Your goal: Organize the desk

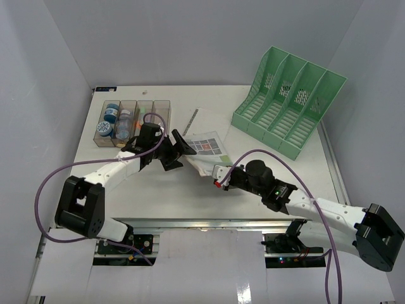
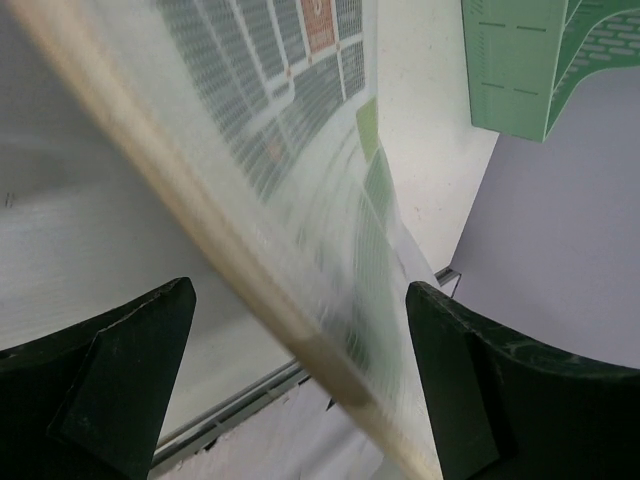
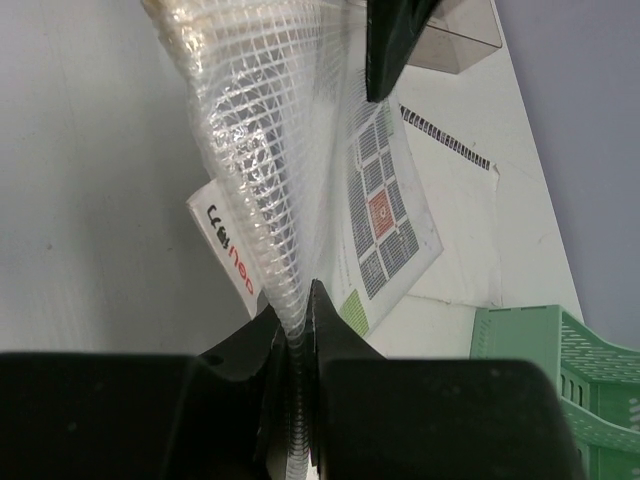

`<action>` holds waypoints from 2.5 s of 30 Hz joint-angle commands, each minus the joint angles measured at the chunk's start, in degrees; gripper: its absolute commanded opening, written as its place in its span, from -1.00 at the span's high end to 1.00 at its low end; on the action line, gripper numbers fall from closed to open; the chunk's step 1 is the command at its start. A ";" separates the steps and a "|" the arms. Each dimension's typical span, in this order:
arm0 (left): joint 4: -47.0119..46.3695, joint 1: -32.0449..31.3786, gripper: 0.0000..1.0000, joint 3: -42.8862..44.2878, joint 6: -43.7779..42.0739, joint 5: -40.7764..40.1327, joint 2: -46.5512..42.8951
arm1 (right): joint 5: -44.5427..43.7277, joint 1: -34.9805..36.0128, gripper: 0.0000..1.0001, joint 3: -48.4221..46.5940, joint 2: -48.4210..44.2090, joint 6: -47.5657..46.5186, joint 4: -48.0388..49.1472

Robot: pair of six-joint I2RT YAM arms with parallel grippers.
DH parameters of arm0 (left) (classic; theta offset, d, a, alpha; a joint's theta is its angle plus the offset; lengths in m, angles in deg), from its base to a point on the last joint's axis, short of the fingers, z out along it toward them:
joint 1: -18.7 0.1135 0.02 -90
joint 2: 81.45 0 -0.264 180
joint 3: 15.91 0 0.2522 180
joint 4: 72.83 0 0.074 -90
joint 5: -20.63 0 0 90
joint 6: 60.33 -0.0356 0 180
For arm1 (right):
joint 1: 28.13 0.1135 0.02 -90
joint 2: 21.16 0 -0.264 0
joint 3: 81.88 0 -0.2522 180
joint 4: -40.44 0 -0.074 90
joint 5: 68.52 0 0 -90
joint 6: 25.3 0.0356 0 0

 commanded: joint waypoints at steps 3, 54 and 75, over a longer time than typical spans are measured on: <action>0.96 0.01 -0.83 7.61 1.96 2.54 7.33 | 4.29 -0.07 0.85 -3.48 -2.60 0.05 -0.40; -0.50 -11.81 1.00 72.76 -41.32 -9.42 29.83 | 53.98 -68.87 -0.80 -6.49 -15.53 11.53 -24.34; -34.73 -12.11 1.00 83.72 -40.06 -12.44 51.61 | 55.10 -69.64 -0.80 -6.18 -15.89 9.97 -24.51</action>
